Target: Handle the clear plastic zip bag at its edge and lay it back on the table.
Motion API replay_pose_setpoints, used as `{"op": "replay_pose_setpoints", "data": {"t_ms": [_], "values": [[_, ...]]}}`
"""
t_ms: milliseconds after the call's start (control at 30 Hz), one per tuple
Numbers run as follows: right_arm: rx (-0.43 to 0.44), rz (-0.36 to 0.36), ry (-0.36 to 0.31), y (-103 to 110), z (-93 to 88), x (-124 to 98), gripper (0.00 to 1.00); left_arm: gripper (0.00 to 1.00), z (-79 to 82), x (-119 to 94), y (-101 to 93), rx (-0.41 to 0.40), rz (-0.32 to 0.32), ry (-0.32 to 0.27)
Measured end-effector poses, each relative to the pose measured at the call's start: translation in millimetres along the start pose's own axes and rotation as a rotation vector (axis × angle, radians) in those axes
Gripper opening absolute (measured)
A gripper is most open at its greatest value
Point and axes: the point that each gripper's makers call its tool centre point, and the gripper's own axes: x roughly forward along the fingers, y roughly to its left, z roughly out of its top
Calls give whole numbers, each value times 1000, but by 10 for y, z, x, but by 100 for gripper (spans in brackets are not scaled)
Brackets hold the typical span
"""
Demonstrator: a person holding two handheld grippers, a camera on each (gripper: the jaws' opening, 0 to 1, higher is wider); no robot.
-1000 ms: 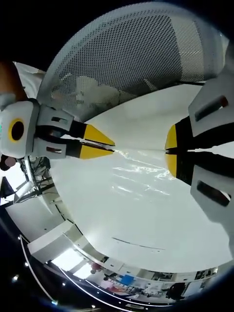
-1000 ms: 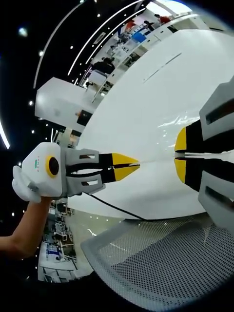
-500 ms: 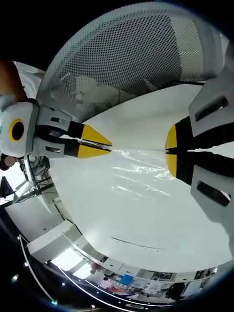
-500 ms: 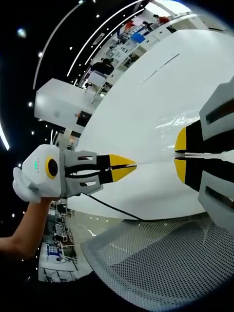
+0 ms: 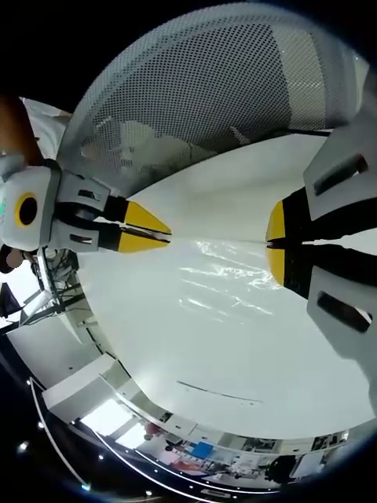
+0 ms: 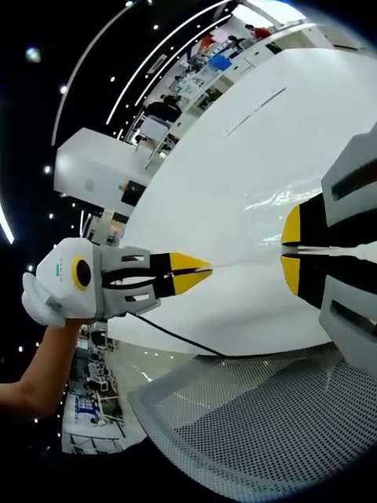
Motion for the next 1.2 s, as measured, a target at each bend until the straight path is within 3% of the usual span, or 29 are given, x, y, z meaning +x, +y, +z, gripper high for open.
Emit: {"op": "replay_pose_setpoints", "data": {"t_ms": [1200], "values": [[10,-8,2,-9,-36,-36,0,0,-36,-48,38,-9,11,8]]}}
